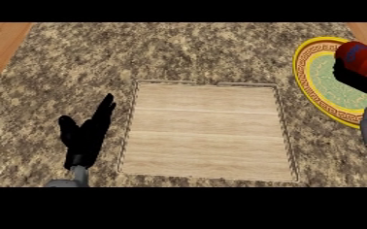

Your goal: Pick the can from the tray and place it in the plate

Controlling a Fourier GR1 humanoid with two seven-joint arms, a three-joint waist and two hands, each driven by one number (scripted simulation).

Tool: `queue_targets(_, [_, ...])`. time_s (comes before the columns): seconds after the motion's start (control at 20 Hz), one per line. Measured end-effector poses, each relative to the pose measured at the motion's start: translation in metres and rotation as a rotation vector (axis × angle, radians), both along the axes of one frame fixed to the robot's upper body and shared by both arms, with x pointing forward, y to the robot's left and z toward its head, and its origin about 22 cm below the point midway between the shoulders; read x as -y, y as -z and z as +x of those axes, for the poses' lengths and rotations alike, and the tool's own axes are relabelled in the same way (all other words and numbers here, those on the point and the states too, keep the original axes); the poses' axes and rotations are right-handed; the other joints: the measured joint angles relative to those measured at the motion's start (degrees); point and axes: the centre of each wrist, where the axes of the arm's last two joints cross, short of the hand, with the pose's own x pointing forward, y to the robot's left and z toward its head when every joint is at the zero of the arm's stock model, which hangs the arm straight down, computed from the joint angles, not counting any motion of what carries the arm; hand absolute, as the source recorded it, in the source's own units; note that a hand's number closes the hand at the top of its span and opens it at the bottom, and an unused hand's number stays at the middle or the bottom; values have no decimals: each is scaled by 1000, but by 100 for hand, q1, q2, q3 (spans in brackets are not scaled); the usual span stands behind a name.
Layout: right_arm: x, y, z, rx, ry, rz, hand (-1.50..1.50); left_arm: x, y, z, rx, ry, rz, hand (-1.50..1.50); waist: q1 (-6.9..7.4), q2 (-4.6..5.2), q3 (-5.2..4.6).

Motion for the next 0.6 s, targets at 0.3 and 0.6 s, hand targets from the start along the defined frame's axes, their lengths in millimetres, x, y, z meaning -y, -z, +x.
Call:
queue_targets(0.3, [49, 8, 13, -35, 20, 23, 150, 1, -3, 2, -5, 11, 7, 0, 56, 19, -7])
queue_targets(0.6, [84, 25, 8, -306, -3, 91, -150, 7, -5, 6, 12, 31, 7, 0, 187, 81, 0])
